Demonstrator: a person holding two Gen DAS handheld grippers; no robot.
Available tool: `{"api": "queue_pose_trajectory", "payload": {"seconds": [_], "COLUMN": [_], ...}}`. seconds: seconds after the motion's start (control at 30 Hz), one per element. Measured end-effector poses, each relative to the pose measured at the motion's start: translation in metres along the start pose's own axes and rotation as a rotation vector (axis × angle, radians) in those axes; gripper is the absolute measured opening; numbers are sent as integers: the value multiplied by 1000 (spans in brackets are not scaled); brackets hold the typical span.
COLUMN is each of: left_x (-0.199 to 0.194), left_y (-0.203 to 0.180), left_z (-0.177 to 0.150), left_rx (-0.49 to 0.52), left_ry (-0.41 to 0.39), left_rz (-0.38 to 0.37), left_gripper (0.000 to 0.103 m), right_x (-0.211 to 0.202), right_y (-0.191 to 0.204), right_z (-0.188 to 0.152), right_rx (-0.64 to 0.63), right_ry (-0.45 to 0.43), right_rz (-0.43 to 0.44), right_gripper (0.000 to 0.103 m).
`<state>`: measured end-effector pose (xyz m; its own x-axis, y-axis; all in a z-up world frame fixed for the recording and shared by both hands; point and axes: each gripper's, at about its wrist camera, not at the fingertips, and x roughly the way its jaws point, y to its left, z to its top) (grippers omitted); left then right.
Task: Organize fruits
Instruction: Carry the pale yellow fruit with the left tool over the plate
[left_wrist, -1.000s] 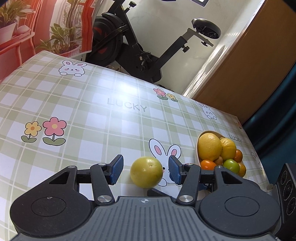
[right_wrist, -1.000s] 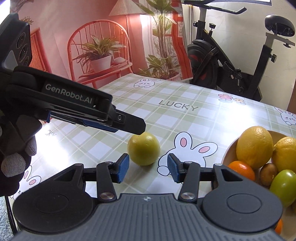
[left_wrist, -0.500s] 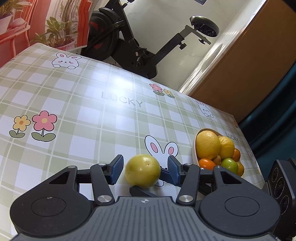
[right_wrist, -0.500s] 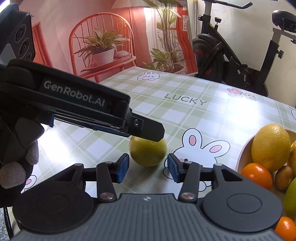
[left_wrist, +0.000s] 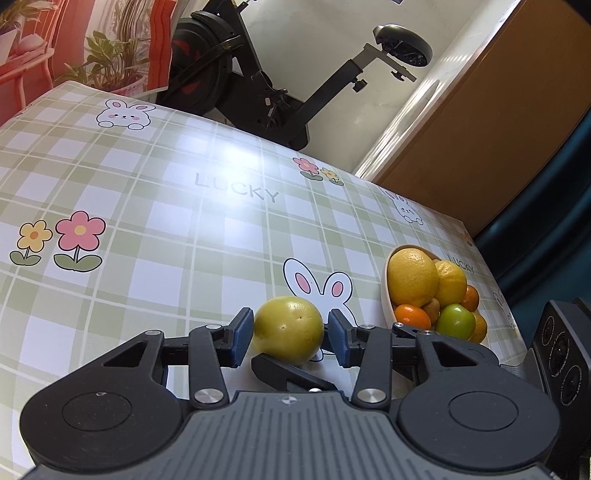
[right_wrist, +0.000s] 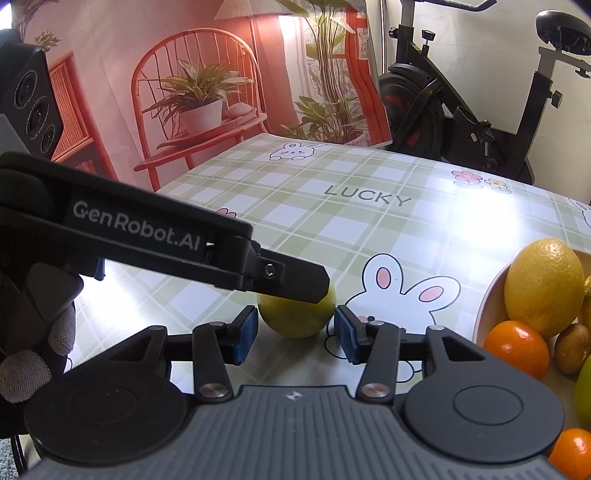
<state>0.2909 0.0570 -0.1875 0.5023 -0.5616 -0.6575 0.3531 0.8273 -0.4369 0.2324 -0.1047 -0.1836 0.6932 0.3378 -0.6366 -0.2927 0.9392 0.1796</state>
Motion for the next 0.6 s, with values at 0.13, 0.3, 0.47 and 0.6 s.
{"api": "queue_pose_trajectory", "payload": {"seconds": [0.13,0.3,0.47,0.6], "left_x": [-2,5,5,5], "left_y": [-8,-17,-26,-31], "left_z": [-2,-4,-8,-13], "left_rx": [24,32,49,50], "left_ry": [-1,15,28,34], "left_rz": [-26,-22,-25,-38], "left_gripper": [41,41,41,41], "right_x": [-7,-15,-24,-29], "right_y": [-5,-13,-17,-17], "right_z": [0,-6,-11,-14], "right_rx": [25,63,83,90], "right_ry": [-12,-15,-18,-19], "right_rz": [-14,-21,-28,-38], "right_gripper": [49,49,49,49]}}
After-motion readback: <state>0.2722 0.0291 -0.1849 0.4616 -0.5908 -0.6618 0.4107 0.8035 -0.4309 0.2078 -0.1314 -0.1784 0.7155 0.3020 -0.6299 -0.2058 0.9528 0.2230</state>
